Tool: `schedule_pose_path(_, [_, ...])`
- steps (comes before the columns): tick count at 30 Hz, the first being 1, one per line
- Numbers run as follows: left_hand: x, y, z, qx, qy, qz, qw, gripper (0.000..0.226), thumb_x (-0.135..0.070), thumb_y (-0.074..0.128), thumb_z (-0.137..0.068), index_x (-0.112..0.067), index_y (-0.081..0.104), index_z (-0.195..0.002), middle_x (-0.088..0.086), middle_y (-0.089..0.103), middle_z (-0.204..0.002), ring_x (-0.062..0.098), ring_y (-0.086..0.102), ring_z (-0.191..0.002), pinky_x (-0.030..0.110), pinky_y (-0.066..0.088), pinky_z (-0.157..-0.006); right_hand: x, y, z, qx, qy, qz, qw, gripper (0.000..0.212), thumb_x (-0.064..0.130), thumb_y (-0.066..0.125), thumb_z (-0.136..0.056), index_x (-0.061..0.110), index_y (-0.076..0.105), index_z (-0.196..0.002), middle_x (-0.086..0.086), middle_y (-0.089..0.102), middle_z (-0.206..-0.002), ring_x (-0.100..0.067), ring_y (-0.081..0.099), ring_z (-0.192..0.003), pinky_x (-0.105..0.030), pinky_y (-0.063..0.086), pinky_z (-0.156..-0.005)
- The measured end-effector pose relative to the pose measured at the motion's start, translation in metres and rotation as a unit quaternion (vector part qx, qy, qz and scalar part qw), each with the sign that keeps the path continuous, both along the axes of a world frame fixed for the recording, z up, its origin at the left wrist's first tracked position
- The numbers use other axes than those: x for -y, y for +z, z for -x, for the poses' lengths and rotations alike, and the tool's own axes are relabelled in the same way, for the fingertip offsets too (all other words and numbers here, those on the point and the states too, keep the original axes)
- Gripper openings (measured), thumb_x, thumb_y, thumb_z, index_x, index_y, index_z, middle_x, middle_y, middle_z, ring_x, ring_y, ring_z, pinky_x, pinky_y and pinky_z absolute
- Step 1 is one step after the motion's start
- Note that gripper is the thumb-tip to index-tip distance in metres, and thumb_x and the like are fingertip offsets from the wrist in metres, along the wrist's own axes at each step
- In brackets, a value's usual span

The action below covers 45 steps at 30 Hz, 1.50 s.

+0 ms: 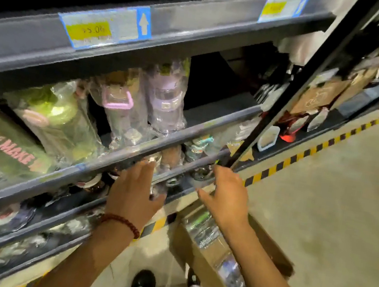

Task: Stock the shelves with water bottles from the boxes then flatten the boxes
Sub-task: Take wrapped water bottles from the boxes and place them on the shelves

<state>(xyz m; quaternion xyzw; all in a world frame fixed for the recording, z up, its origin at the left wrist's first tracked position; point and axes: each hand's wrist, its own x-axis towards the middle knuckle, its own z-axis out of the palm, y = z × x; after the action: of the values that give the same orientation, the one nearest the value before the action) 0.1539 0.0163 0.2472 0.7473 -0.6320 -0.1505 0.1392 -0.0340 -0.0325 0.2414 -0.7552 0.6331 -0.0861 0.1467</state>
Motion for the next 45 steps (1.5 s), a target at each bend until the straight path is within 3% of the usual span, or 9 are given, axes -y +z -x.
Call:
schedule_pose_path(5, [-0.022,-0.011,0.035,0.099,-0.194,-0.026,0.976,0.070,-0.038,0.084,-0.061,-0.007,0.060,-0.120,0.014,0.061,-0.123,0.034,0.059,-0.110,0.047,0.049,-0.090,-0.101,-0.015,0.047,-0.055,-0.072,-0.009,0.996,0.046,0.037,0.083,-0.061,0.011,0.062,-0.093,-0.008,0.063,-0.086,-0.031,0.060,-0.077,-0.033,0.047,-0.056])
schedule_pose_path(8, [-0.040,-0.018,0.067,0.113,-0.282,-0.037,0.952,0.070,-0.039,0.086,-0.057,-0.008,0.062,-0.115,0.012,0.064,-0.115,0.031,0.063,-0.103,0.044,0.051,-0.086,-0.149,-0.023,0.071,-0.055,-0.134,-0.041,0.989,0.050,0.033,0.084,-0.057,0.009,0.065,-0.097,-0.012,0.066,-0.090,-0.033,0.063,-0.078,-0.037,0.053,-0.058])
schedule_pose_path(14, [-0.074,-0.034,0.126,0.122,-0.402,-0.081,0.904,0.058,-0.046,0.056,-0.086,-0.023,0.038,-0.136,0.000,0.040,-0.142,0.021,0.037,-0.130,0.039,0.033,-0.107,-0.216,-0.030,0.108,-0.041,-0.232,-0.073,0.969,0.046,0.030,0.079,-0.061,0.011,0.064,-0.100,-0.009,0.065,-0.094,-0.031,0.061,-0.080,-0.035,0.051,-0.060])
schedule_pose_path(18, [-0.082,-0.047,0.154,0.150,-0.452,-0.109,0.873,0.060,-0.043,0.069,-0.076,-0.018,0.053,-0.128,0.005,0.053,-0.134,0.024,0.048,-0.126,0.042,0.041,-0.103,-0.234,-0.037,0.127,-0.036,-0.279,-0.109,0.953,0.049,0.032,0.082,-0.057,0.013,0.065,-0.100,-0.007,0.067,-0.095,-0.029,0.063,-0.082,-0.034,0.053,-0.063])
schedule_pose_path(27, [-0.061,-0.079,0.214,0.142,-0.471,-0.129,0.861,0.065,-0.043,0.083,-0.060,-0.017,0.063,-0.116,0.006,0.063,-0.121,0.026,0.059,-0.114,0.045,0.048,-0.092,-0.214,-0.066,0.173,-0.011,-0.316,-0.142,0.938,0.049,0.038,0.082,-0.060,0.015,0.066,-0.101,-0.004,0.066,-0.097,-0.025,0.063,-0.086,-0.033,0.054,-0.068])
schedule_pose_path(31, [-0.038,-0.114,0.224,0.129,-0.436,-0.175,0.873,0.064,-0.045,0.056,-0.087,-0.021,0.035,-0.143,-0.002,0.038,-0.146,0.018,0.031,-0.137,0.036,0.025,-0.114,-0.189,-0.094,0.188,-0.010,-0.311,-0.166,0.936,0.050,0.037,0.083,-0.060,0.015,0.066,-0.102,-0.003,0.067,-0.097,-0.023,0.063,-0.086,-0.031,0.054,-0.068])
schedule_pose_path(36, [0.003,-0.180,0.223,0.093,-0.347,-0.221,0.907,0.060,-0.040,0.072,-0.067,-0.008,0.063,-0.117,0.010,0.065,-0.114,0.032,0.062,-0.104,0.044,0.052,-0.088,-0.140,-0.149,0.197,0.016,-0.303,-0.215,0.928,0.049,0.035,0.072,-0.076,0.017,0.058,-0.120,-0.004,0.061,-0.115,-0.024,0.057,-0.103,-0.034,0.050,-0.085])
schedule_pose_path(40, [0.041,-0.241,0.224,0.131,-0.332,-0.277,0.892,0.056,-0.043,0.071,-0.077,-0.018,0.053,-0.123,0.001,0.057,-0.121,0.021,0.056,-0.110,0.036,0.048,-0.093,-0.099,-0.218,0.200,0.020,-0.273,-0.243,0.931,0.050,0.035,0.057,-0.088,0.017,0.044,-0.133,-0.005,0.051,-0.130,-0.025,0.046,-0.118,-0.033,0.040,-0.096])
schedule_pose_path(45, [0.078,-0.344,0.229,0.135,-0.309,-0.321,0.885,0.052,-0.042,0.066,-0.081,-0.017,0.050,-0.123,0.006,0.050,-0.126,0.025,0.048,-0.114,0.037,0.044,-0.094,-0.061,-0.333,0.191,0.039,-0.293,-0.270,0.916,0.043,0.020,0.081,-0.056,0.007,0.066,-0.095,-0.010,0.065,-0.085,-0.030,0.062,-0.075,-0.030,0.050,-0.058])
